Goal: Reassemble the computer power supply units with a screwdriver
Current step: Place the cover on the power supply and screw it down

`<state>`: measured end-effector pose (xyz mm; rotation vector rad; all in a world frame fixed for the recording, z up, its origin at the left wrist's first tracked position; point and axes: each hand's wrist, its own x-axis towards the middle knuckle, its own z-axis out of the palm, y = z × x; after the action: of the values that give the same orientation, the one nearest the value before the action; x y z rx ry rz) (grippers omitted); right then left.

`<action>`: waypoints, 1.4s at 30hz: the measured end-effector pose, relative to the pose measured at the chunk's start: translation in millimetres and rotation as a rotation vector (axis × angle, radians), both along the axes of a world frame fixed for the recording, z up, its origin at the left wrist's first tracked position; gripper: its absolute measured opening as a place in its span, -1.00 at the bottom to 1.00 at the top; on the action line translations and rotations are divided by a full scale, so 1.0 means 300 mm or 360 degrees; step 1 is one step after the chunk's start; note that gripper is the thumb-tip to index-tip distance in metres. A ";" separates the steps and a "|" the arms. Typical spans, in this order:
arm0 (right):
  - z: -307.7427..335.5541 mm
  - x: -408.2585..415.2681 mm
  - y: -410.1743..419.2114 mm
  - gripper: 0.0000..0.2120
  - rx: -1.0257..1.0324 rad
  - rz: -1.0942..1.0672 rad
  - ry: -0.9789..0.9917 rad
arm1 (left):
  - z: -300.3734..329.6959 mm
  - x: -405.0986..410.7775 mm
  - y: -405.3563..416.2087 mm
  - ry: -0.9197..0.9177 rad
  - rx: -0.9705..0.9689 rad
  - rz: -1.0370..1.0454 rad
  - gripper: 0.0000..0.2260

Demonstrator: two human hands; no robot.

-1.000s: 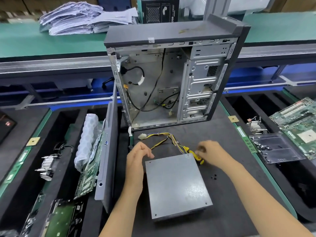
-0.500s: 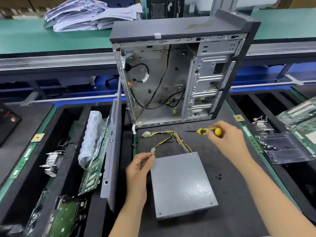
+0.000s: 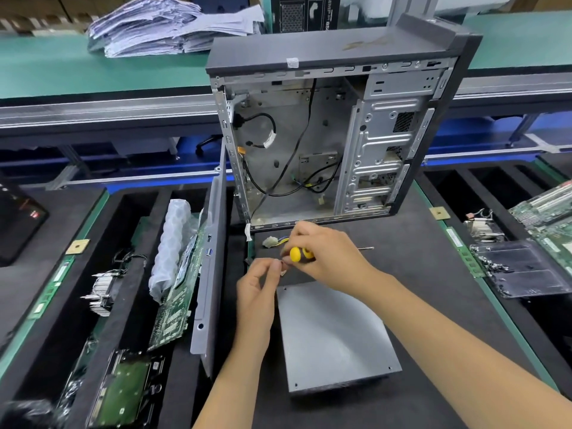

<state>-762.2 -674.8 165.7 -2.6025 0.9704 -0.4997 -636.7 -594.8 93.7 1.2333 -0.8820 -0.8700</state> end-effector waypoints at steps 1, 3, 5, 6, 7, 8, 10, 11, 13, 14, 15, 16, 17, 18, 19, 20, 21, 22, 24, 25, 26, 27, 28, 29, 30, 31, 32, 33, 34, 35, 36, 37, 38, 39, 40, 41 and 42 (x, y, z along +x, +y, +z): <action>-0.005 0.000 0.003 -0.89 -0.0004 0.0025 0.0033 | 0.000 0.002 0.001 0.0006 0.0016 -0.0003 -0.80; -0.011 0.001 0.010 -0.90 0.0002 0.0084 -0.0007 | -0.002 0.005 0.005 0.0017 0.0049 -0.0014 -0.78; -0.023 0.005 0.011 -0.91 -0.0040 0.0116 -0.0027 | -0.009 0.008 0.008 0.0028 0.0065 -0.0013 -0.76; -0.031 0.008 0.008 -0.88 -0.0083 0.0112 0.0022 | -0.012 0.008 0.008 0.0029 0.0074 -0.0008 -0.76; -0.038 0.011 0.005 -0.86 -0.0132 0.0098 0.0101 | -0.016 0.008 0.007 0.0024 0.0083 -0.0003 -0.76; -0.040 0.014 0.005 -0.85 -0.0183 0.0087 0.0160 | -0.020 0.009 0.006 0.0010 0.0090 -0.0003 -0.76; -0.040 0.013 0.010 -0.83 -0.0277 0.0113 0.0197 | -0.026 0.011 0.002 -0.0040 0.0092 -0.0014 -0.74; -0.039 0.011 0.014 -0.78 -0.0334 0.0127 0.0173 | -0.028 0.012 0.001 -0.0064 0.0096 -0.0025 -0.73; -0.036 0.009 0.024 -0.69 -0.0492 0.0131 0.0193 | -0.033 0.011 0.001 -0.0106 0.0113 -0.0055 -0.74; -0.038 0.011 0.024 -0.67 -0.0561 0.0141 0.0216 | -0.036 0.011 0.001 -0.0121 0.0126 -0.0075 -0.75; -0.044 0.011 0.024 -0.67 -0.0608 0.0162 0.0236 | -0.038 0.010 0.002 -0.0120 0.0138 -0.0098 -0.76; -0.050 0.011 0.022 -0.67 -0.0627 0.0182 0.0258 | -0.040 0.010 0.005 -0.0105 0.0147 -0.0122 -0.76; -0.061 0.007 0.020 -0.68 -0.0634 0.0191 0.0266 | -0.041 0.010 0.008 -0.0086 0.0156 -0.0142 -0.76; -0.073 0.002 0.017 -0.69 -0.0632 0.0189 0.0261 | -0.042 0.010 0.013 -0.0068 0.0168 -0.0155 -0.77; -0.088 -0.006 0.015 -0.71 -0.0632 0.0178 0.0239 | -0.045 0.012 0.018 -0.0054 0.0181 -0.0158 -0.78; -0.103 -0.014 0.014 -0.73 -0.0626 0.0163 0.0215 | -0.047 0.013 0.024 -0.0053 0.0188 -0.0152 -0.78; -0.118 -0.021 0.016 -0.75 -0.0612 0.0153 0.0187 | -0.051 0.013 0.031 -0.0065 0.0179 -0.0136 -0.76; -0.129 -0.026 0.019 -0.76 -0.0588 0.0151 0.0158 | -0.054 0.012 0.037 -0.0087 0.0164 -0.0117 -0.73; -0.146 -0.029 0.024 -0.76 -0.0550 0.0159 0.0122 | -0.060 0.009 0.048 -0.0118 0.0156 -0.0073 -0.71; -0.152 -0.030 0.025 -0.75 -0.0546 0.0158 0.0113 | -0.062 0.008 0.052 -0.0115 0.0161 -0.0054 -0.72; -0.156 -0.030 0.026 -0.75 -0.0549 0.0153 0.0111 | -0.065 0.010 0.056 -0.0102 0.0169 -0.0039 -0.73; -0.160 -0.030 0.026 -0.74 -0.0565 0.0150 0.0114 | -0.069 0.013 0.060 -0.0080 0.0181 -0.0029 -0.74; -0.162 -0.031 0.023 -0.74 -0.0582 0.0157 0.0122 | -0.072 0.016 0.065 -0.0047 0.0195 -0.0026 -0.76; -0.165 -0.032 0.022 -0.74 -0.0599 0.0173 0.0128 | -0.074 0.020 0.069 0.0003 0.0210 -0.0036 -0.78; -0.166 -0.031 0.022 -0.75 -0.0617 0.0196 0.0139 | -0.074 0.023 0.074 0.0062 0.0223 -0.0059 -0.80; -0.167 -0.029 0.023 -0.76 -0.0646 0.0224 0.0154 | -0.073 0.024 0.078 0.0111 0.0234 -0.0085 -0.81; -0.169 -0.026 0.024 -0.77 -0.0684 0.0251 0.0174 | -0.073 0.025 0.082 0.0136 0.0241 -0.0103 -0.82; -0.170 -0.022 0.025 -0.78 -0.0725 0.0270 0.0195 | -0.072 0.025 0.084 0.0142 0.0246 -0.0111 -0.82; -0.171 -0.017 0.027 -0.77 -0.0759 0.0280 0.0210 | -0.071 0.027 0.083 0.0142 0.0249 -0.0115 -0.83; -0.174 -0.012 0.028 -0.76 -0.0782 0.0287 0.0216 | -0.071 0.029 0.081 0.0145 0.0250 -0.0116 -0.83; -0.178 -0.008 0.028 -0.75 -0.0795 0.0293 0.0212 | -0.070 0.031 0.079 0.0151 0.0248 -0.0116 -0.84; -0.183 -0.004 0.027 -0.75 -0.0800 0.0303 0.0204 | -0.069 0.035 0.076 0.0155 0.0244 -0.0114 -0.84; -0.187 -0.001 0.024 -0.76 -0.0800 0.0314 0.0198 | -0.069 0.039 0.074 0.0157 0.0242 -0.0110 -0.84; -0.190 0.000 0.023 -0.76 -0.0799 0.0323 0.0198 | -0.070 0.043 0.072 0.0157 0.0243 -0.0107 -0.84; -0.192 -0.001 0.021 -0.76 -0.0801 0.0329 0.0205 | -0.070 0.047 0.071 0.0160 0.0246 -0.0108 -0.83; -0.192 -0.002 0.020 -0.76 -0.0806 0.0334 0.0214 | -0.072 0.049 0.070 0.0166 0.0247 -0.0111 -0.82; -0.193 -0.005 0.020 -0.75 -0.0811 0.0345 0.0222 | -0.074 0.049 0.070 0.0170 0.0248 -0.0114 -0.81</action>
<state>-763.7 -668.8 107.8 -3.1881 0.6480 -0.5752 -622.0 -573.7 71.4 1.2829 -0.7881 -1.0688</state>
